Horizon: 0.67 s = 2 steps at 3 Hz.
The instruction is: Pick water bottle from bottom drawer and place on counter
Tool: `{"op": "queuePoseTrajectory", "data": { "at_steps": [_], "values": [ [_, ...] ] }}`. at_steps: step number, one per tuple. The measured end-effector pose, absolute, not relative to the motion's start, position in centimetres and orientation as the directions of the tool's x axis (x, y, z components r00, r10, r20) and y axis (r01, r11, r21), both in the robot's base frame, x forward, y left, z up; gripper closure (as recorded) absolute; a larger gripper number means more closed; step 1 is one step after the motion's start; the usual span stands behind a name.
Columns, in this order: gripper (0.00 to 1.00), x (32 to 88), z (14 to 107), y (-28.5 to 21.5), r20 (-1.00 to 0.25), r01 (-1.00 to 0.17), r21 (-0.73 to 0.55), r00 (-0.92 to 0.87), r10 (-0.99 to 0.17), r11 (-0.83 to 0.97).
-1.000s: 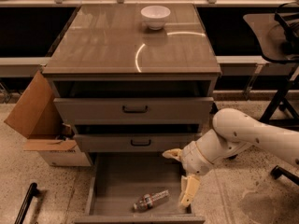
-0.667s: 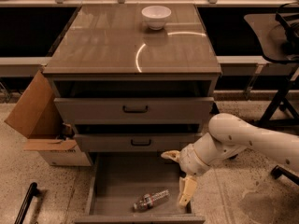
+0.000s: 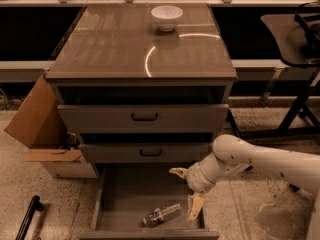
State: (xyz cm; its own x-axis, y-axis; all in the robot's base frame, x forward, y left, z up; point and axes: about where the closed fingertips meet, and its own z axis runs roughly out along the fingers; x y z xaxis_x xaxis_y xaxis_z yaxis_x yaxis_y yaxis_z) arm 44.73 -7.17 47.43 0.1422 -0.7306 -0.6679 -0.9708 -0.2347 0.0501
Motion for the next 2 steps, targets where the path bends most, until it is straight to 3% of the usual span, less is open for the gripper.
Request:
{"op": "queuePoseTrajectory", "data": {
  "at_steps": [2],
  "values": [
    [0.0, 45.45, 41.91, -5.27, -0.681, -0.956, 0.05, 0.179, -0.71, -0.289]
  ]
}}
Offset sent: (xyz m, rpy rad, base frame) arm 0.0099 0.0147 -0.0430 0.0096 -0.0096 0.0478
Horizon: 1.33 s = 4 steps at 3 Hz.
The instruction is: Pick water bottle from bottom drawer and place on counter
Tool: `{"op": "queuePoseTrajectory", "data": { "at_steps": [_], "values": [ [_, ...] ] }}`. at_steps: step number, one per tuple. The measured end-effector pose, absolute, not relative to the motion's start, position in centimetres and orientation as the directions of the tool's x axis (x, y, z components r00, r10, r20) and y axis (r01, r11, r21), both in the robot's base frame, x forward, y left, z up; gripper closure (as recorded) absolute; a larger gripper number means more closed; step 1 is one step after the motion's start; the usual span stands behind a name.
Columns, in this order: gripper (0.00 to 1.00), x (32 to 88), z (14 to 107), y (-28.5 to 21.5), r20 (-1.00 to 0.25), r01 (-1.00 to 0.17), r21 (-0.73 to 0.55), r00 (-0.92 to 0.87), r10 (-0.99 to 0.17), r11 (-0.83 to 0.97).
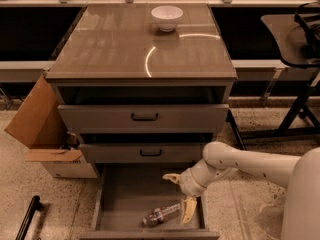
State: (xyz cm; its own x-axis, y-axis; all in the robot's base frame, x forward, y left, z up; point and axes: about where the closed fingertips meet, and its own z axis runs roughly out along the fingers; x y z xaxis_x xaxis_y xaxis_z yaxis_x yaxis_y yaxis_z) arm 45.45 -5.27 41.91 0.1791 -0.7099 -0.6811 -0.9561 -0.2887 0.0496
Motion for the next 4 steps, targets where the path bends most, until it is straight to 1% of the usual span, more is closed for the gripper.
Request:
{"op": "queuePoseTrajectory", "data": {
  "at_steps": [1, 4],
  "values": [
    [0.0, 45.9, 41.1, -5.1, -0.659, -0.95, 0.043, 0.207, -0.723, -0.31],
    [0.0, 47.2, 34.4, -6.4, -0.526, -0.921, -0.008, 0.335, -0.782, -0.389]
  ]
}}
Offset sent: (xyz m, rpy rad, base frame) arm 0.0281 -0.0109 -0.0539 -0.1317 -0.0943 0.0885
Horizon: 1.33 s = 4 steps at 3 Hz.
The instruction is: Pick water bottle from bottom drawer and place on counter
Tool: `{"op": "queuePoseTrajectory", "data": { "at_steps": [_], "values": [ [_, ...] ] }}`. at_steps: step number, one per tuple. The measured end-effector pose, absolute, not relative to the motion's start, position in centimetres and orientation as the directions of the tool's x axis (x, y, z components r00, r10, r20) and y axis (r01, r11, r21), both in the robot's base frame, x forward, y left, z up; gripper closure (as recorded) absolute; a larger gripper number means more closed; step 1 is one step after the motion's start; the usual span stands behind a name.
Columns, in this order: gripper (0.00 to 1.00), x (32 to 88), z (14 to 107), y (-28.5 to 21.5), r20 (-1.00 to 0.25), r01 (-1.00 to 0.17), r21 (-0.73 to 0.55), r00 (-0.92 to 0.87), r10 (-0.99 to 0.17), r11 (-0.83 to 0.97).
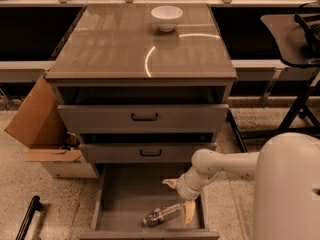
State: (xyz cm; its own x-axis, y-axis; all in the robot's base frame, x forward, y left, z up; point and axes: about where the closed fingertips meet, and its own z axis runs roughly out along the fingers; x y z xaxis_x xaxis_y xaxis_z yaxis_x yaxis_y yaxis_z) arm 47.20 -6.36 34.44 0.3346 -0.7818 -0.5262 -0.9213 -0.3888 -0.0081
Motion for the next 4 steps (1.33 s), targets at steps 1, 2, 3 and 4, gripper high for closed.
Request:
{"op": "queuePoseTrajectory", "data": {
  "at_steps": [1, 2, 3, 4],
  "values": [
    [0.0, 48.0, 30.8, -7.2, -0.526, -0.909, -0.036, 0.37, -0.766, -0.414],
    [0.0, 49.4, 27.9, -8.1, -0.542, -0.907, -0.065, 0.382, -0.748, -0.417],
    [0.0, 50.8, 24.4, -8.9, -0.587, -0.912, -0.078, 0.368, -0.721, -0.402],
    [0.0, 53.2, 18.7, -6.7, -0.639, -0.928, -0.061, 0.319, -0.7, -0.367]
  ]
}}
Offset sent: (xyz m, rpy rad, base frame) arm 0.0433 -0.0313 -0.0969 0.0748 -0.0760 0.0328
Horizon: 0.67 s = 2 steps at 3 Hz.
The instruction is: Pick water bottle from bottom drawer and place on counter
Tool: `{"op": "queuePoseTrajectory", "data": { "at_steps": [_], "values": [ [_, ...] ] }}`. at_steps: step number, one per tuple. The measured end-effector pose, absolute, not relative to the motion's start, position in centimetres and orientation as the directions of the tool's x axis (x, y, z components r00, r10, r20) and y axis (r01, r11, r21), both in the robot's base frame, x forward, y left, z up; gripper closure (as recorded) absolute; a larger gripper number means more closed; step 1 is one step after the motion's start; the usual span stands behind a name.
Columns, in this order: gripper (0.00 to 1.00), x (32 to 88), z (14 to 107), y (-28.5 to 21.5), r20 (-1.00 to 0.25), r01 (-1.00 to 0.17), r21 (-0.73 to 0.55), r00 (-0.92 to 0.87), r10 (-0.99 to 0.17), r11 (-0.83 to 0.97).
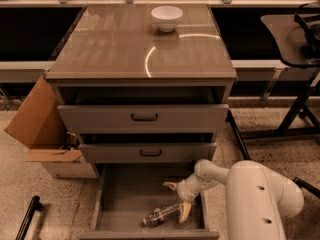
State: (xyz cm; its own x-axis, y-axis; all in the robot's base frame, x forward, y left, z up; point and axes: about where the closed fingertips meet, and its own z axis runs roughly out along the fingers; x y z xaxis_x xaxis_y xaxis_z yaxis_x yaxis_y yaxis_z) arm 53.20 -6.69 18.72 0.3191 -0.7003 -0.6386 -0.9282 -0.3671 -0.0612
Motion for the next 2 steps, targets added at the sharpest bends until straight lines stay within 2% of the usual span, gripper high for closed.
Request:
{"op": "queuePoseTrajectory", "data": {
  "at_steps": [2],
  "values": [
    [0.0, 52.9, 17.2, -6.3, -0.631, -0.931, -0.061, 0.316, -0.708, -0.36]
  ]
}}
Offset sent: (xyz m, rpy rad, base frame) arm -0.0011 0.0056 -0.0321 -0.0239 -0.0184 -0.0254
